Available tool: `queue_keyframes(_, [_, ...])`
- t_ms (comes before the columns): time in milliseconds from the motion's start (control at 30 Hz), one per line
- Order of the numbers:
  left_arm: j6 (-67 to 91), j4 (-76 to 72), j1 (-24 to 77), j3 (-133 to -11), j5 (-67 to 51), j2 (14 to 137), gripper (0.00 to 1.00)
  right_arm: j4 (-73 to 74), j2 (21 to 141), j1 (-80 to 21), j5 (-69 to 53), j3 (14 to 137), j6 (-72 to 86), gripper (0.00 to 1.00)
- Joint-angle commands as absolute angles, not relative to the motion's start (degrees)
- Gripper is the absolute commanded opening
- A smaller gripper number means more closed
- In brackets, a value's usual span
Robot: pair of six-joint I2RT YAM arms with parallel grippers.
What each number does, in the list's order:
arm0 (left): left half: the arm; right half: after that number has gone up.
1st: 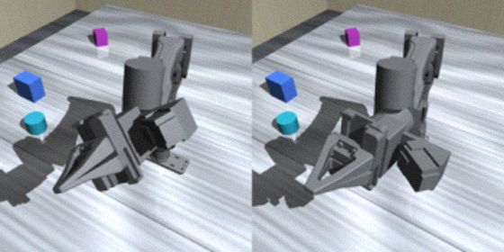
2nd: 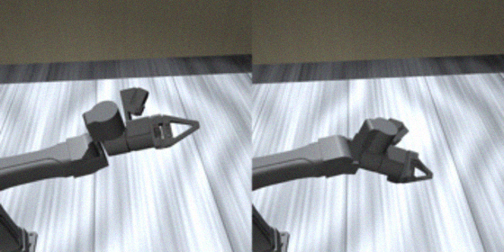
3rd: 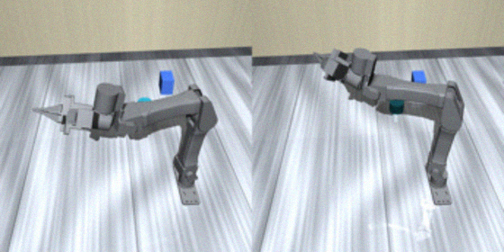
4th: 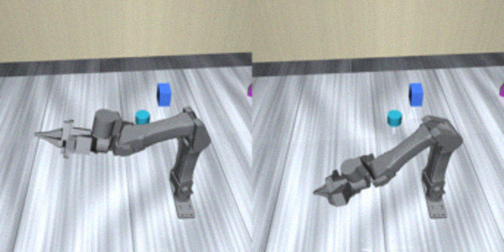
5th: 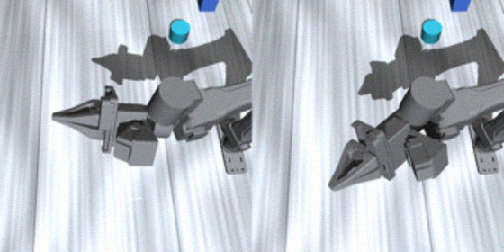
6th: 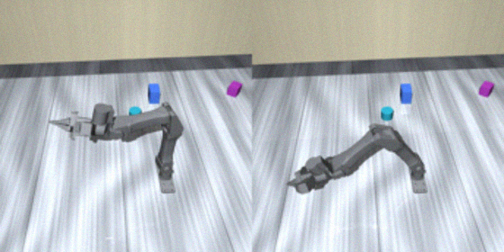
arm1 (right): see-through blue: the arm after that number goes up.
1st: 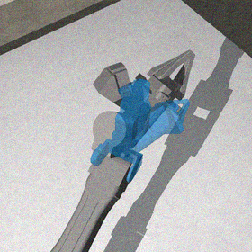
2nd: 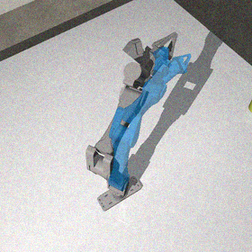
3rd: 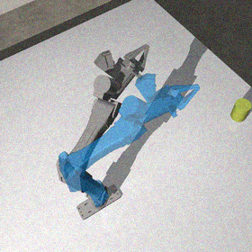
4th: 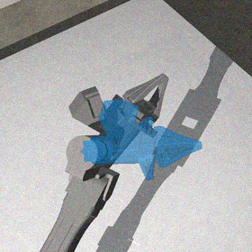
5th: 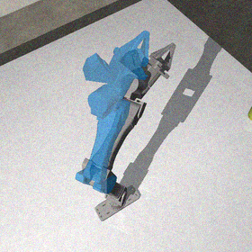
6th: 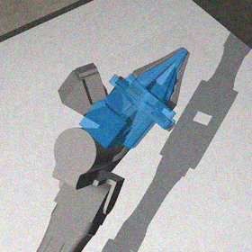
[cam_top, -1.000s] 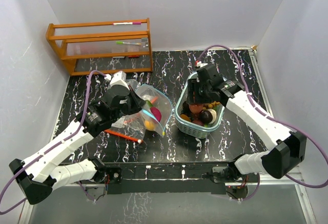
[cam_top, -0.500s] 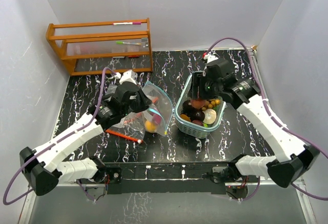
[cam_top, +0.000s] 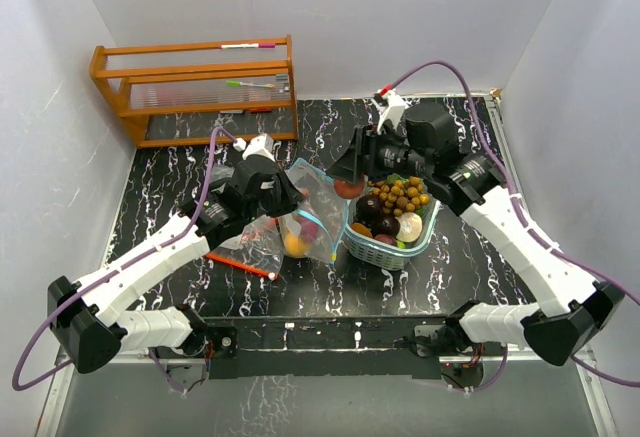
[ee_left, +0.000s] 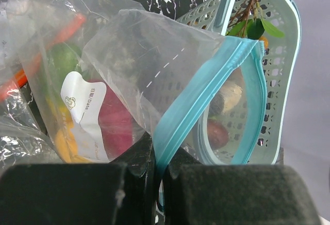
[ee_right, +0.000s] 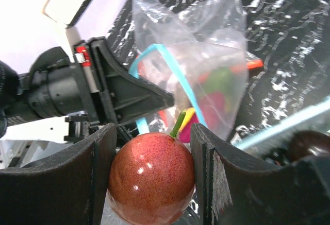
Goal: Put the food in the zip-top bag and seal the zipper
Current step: Pick up the fake vegetable from the bin, then place the fake vegetable in the zipper food storage bag.
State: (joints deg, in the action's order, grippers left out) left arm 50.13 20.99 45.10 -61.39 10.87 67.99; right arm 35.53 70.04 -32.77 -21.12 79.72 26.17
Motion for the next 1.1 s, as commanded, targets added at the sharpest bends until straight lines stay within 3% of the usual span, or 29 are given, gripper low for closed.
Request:
queue_keyframes(0, [49.85,21.17,44.74,-63.8,10.37,66.36,0.0,25.67,72.29,-35.32,-26.1,80.75,28.36,0.23])
queue_keyframes(400, [49.28,22.25,44.72,-66.44,9.68,65.61,0.0,23.11,76.99,-41.03,-19.77,77.43,29.15,0.23])
queue_keyframes(667, [49.61,23.93,44.61,-67.05,8.61,62.5,0.0,22.54,76.72,-41.56,-0.07,74.26,29.84,0.24])
queue_keyframes(767, [49.87,24.66,44.65,-66.52,8.67,62.01,0.0,20.92,75.84,-41.72,3.79,73.2,30.57,0.37])
queue_keyframes(900, [50.01,24.57,44.67,-65.74,8.69,61.64,0.0,19.83,75.46,-41.8,2.2,73.71,29.8,0.65])
queue_keyframes(1067, [50.1,23.75,44.65,-64.94,8.52,62.16,0.0,19.52,74.36,-42.41,-2.91,74.67,29.44,0.86])
